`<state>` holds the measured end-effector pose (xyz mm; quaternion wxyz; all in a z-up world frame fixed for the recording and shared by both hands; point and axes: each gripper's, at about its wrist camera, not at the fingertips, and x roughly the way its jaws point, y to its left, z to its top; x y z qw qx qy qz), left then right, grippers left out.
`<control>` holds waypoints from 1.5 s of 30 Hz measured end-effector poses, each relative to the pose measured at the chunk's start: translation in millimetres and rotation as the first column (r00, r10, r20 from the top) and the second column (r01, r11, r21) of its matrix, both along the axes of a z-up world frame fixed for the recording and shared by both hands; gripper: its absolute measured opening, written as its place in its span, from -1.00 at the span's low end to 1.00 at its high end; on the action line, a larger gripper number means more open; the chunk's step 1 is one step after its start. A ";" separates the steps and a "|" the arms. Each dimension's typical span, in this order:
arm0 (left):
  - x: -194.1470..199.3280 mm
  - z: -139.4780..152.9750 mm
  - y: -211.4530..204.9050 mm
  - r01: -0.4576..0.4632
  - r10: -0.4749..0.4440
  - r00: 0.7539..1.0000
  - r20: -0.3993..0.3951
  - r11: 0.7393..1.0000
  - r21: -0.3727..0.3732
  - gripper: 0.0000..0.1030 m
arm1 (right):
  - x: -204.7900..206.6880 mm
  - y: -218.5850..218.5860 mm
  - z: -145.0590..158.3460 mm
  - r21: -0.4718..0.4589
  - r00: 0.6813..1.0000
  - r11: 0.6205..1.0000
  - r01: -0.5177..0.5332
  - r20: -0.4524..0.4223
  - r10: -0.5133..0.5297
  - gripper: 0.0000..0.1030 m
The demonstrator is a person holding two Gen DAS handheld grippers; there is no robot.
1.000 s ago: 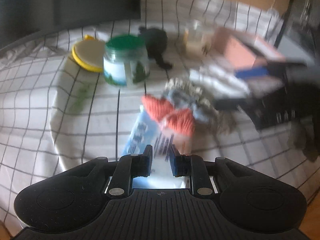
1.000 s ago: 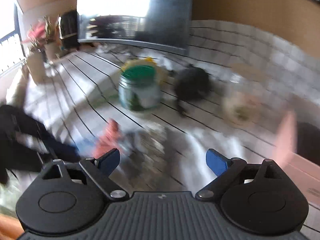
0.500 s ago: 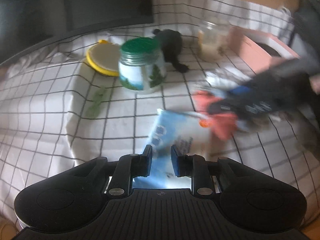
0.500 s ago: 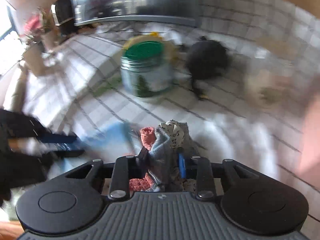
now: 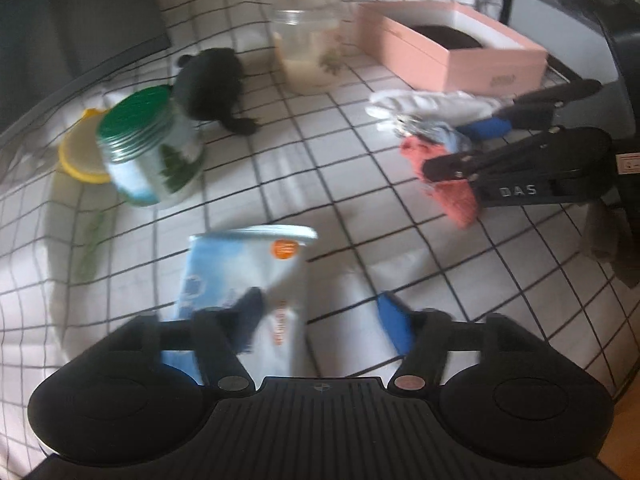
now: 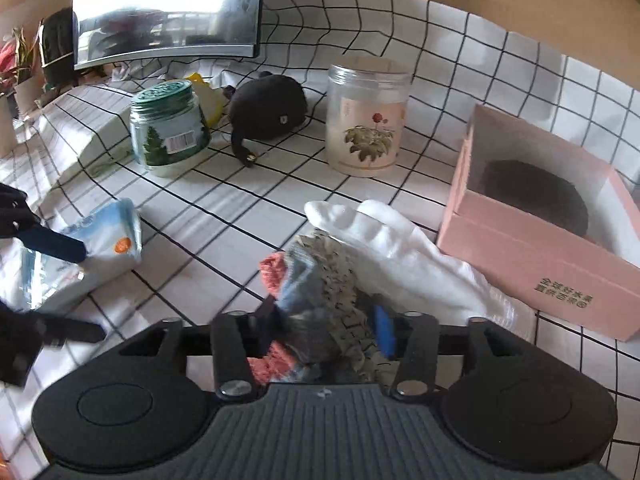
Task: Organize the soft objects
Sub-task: 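Lift the wet-wipes pack with the left tool while the right tool lifts the socks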
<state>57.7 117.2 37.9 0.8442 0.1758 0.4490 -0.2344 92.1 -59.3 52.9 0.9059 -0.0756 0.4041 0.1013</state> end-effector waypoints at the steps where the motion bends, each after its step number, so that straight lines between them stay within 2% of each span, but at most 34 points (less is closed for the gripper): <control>1: -0.5 -1.3 -2.1 0.001 -0.001 1.000 0.000 1.000 0.001 0.57 | -0.2 1.0 -1.3 0.000 1.000 1.000 0.007 0.012 -0.007 0.13; 3: 0.6 -0.9 -2.0 -0.006 0.006 1.000 0.004 1.000 -0.001 0.54 | -1.2 -2.5 -3.8 0.007 0.999 1.000 0.029 0.027 -0.029 0.36; 6: 3.8 3.2 10.3 -0.077 0.077 0.997 0.016 0.997 0.001 0.41 | -0.7 -10.4 -7.6 0.056 0.997 0.996 0.069 0.030 -0.071 0.52; 8: 7.5 3.1 19.3 -0.134 0.132 0.990 0.049 0.990 0.043 0.41 | -1.8 -12.9 -8.2 0.068 0.997 0.995 0.070 0.039 -0.072 0.53; 10: 11.6 -0.7 28.1 -0.166 0.163 0.986 0.047 0.984 0.068 0.48 | -1.3 -11.8 -8.5 0.063 0.997 0.996 0.066 0.039 -0.069 0.56; 13: 12.6 -2.0 29.6 -0.154 0.151 0.988 0.042 0.986 0.063 0.53 | -0.8 -10.8 -8.8 0.063 0.997 0.996 0.065 0.039 -0.068 0.58; 16: 14.3 -7.1 25.8 -0.126 0.126 0.992 0.020 0.991 0.034 0.89 | -1.0 -10.3 -8.9 0.062 0.997 0.996 0.067 0.040 -0.069 0.59; 19: 15.1 -9.1 24.7 -0.125 0.124 0.992 0.035 0.992 0.022 0.92 | -1.2 -10.3 -9.5 0.061 0.997 0.996 0.067 0.041 -0.070 0.60; 23: 26.1 -13.2 37.3 -0.187 0.187 0.981 0.048 0.982 0.002 0.95 | -1.5 -11.0 -9.2 0.063 0.997 0.996 0.065 0.041 -0.067 0.61; 26: 36.8 -16.1 52.6 -0.244 0.243 0.970 -0.014 0.966 -0.087 0.94 | -1.9 -11.2 -9.6 0.064 0.997 0.996 0.059 0.039 -0.062 0.66; 31: 39.0 -15.1 49.9 -0.227 0.228 0.974 0.002 0.970 -0.089 0.88 | 1.4 -10.5 -10.9 0.064 1.000 0.998 0.012 0.012 -0.013 0.88; 33: 35.9 -13.1 47.6 -0.210 0.213 0.977 0.022 0.973 -0.094 0.72 | 4.0 -9.4 -11.3 0.066 1.000 0.998 -0.012 -0.013 0.013 1.00; 38: 33.8 -10.9 48.3 -0.212 0.213 0.977 0.003 0.971 -0.111 0.70 | 4.0 -4.5 -10.5 0.051 0.999 0.998 0.031 -0.038 -0.029 1.00; 43: 30.0 -6.2 59.0 -0.259 0.259 0.966 -0.024 0.951 -0.170 0.69 | 6.1 4.0 -7.3 0.033 0.997 0.999 0.008 -0.079 -0.005 0.99; 45: 26.1 -1.3 63.1 -0.271 0.271 0.962 -0.023 0.944 -0.189 0.69 | 3.0 8.6 -2.8 0.020 0.998 1.000 0.010 -0.069 -0.009 0.91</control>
